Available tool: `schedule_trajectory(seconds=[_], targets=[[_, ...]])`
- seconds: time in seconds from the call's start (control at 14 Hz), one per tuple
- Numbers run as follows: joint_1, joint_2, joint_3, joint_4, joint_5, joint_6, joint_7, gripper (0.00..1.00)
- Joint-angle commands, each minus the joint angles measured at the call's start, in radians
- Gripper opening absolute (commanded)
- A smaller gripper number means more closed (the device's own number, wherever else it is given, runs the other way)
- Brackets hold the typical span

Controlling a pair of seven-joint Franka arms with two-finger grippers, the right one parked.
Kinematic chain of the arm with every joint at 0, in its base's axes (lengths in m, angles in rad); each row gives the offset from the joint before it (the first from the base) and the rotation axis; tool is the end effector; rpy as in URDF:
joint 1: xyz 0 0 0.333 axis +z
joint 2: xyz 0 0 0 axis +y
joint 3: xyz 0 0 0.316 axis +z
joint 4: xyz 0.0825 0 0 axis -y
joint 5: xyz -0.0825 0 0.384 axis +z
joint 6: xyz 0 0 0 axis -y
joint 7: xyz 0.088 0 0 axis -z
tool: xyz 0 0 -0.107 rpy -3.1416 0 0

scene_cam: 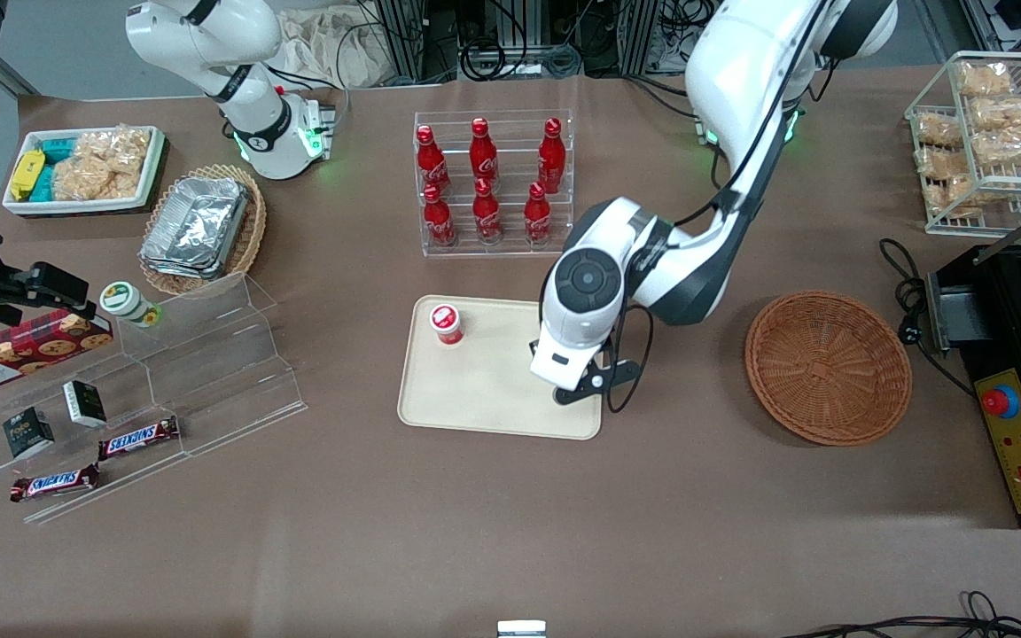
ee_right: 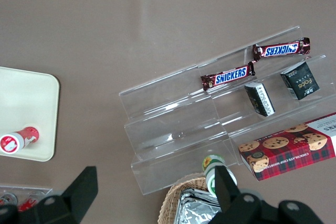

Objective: Place sandwich from basket to tray
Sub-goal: 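Carry the held sandwich over the cream tray with the left gripper, then lower the sandwich onto the tray and open the left gripper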

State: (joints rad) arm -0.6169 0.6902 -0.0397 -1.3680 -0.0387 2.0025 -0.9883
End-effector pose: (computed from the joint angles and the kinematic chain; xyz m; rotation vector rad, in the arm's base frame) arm 0.5762 -0.4395 0.3059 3.0885 0.5576 -0.1283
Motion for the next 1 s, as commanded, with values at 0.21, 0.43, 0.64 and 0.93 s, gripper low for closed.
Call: schedule_trajectory(seconds=[0.21,0.43,0.64,0.93], targets=[[-0.009,0.132,0.009,0.04,-0.018,0.094,-0.001,0.06],[0.003,0.146,0.009,0.04,-0.02,0.124,0.002,0.42],[0.005,0.106,0.012,0.041,-0.018,0.105,-0.016,1.0],[0.064,-0.119,0.021,0.038,-0.003,-0.077,-0.043,1.0]])
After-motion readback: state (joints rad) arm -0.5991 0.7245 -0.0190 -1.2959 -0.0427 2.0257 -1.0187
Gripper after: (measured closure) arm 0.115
